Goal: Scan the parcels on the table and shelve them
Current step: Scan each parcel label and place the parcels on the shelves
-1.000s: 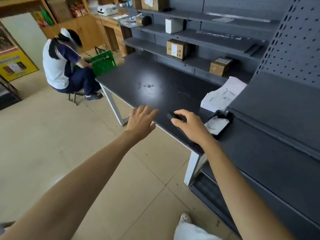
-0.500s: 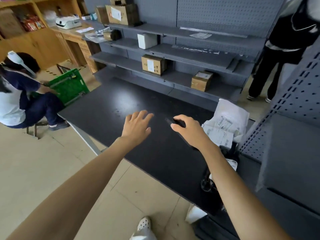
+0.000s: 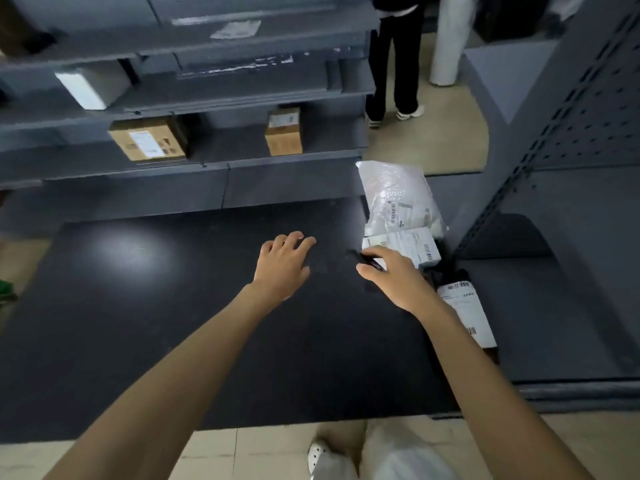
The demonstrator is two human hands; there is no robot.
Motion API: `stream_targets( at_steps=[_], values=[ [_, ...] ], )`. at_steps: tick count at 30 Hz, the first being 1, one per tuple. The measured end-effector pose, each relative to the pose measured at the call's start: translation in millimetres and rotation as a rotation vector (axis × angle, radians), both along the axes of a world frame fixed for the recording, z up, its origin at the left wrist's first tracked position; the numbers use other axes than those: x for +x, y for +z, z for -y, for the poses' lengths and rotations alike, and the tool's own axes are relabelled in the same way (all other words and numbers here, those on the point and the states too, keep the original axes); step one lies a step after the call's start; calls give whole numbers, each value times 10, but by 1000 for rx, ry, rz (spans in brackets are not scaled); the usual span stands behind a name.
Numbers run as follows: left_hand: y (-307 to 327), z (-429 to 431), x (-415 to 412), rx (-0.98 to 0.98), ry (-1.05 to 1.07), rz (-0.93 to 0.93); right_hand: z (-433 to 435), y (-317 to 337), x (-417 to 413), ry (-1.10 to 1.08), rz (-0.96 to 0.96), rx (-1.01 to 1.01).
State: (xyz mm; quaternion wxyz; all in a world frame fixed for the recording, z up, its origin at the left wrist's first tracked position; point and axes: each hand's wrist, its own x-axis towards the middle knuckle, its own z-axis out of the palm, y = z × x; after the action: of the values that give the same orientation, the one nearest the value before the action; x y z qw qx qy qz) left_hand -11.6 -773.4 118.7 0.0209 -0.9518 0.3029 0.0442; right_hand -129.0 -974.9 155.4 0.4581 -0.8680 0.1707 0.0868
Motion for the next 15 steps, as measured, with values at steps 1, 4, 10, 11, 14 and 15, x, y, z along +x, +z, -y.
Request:
stream_targets(
  at_steps=[1, 4, 10, 11, 14, 15],
  values=[
    [-93, 122, 60, 6, -43, -20, 81, -100, -16, -47, -24, 7],
    [-377, 526, 227, 15, -133, -94, 330, -349, -7, -187, -95, 26],
    [-908, 1337, 431, 76, -264, -224, 836, -737, 182, -321, -161, 37],
    [-983, 1455, 462, 89, -279, -244, 914, -794, 219, -338, -177, 38],
    [-1175, 1767, 579, 124, -297, -289, 1112, -919, 351, -379, -209, 32],
    [-1226, 1846, 618, 135, -295, -303, 1161, -940, 397, -397, -217, 26]
  ],
)
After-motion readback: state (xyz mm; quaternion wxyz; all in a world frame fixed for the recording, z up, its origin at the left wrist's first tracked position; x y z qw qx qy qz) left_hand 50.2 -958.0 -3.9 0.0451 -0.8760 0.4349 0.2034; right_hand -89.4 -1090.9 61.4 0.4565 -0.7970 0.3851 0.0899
